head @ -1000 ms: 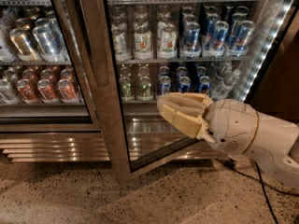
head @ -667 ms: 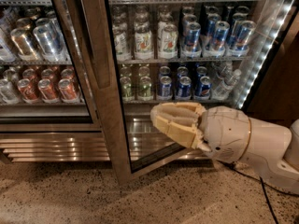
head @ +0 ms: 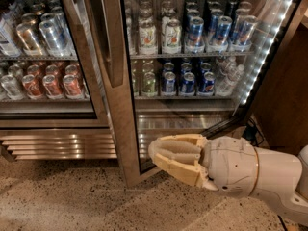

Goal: Open right fridge door

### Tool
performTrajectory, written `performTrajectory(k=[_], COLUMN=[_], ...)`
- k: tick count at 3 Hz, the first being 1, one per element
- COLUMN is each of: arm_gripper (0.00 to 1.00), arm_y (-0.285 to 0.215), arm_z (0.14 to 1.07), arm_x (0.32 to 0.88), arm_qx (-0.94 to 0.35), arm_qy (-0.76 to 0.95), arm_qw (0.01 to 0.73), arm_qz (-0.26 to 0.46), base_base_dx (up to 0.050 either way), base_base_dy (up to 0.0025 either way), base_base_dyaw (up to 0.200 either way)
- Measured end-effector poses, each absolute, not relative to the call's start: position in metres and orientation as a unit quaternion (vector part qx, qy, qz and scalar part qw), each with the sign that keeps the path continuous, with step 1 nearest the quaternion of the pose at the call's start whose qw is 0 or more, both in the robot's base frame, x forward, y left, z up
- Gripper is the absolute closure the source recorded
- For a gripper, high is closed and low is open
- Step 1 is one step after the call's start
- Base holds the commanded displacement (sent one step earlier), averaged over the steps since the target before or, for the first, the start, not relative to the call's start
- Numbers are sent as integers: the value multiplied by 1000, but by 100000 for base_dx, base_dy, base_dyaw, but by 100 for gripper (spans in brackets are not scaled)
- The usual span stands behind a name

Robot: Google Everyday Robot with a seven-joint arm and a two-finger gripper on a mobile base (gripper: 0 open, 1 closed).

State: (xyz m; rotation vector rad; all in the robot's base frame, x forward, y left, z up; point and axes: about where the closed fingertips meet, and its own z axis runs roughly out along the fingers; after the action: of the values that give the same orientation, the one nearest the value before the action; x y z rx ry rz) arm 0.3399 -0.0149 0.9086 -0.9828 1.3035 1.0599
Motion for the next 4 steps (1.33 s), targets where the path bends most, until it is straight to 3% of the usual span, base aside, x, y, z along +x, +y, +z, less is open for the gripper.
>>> performTrajectory(k=[4], arm_gripper=[100], arm_y=[-15], arm_z=[909], arm_x=[340], arm_qx=[-417], arm_qy=[554], arm_qw=[563], arm_qz=[450], base_base_dx=[-4949], base_base_dy=[-4], base_base_dyaw=[26])
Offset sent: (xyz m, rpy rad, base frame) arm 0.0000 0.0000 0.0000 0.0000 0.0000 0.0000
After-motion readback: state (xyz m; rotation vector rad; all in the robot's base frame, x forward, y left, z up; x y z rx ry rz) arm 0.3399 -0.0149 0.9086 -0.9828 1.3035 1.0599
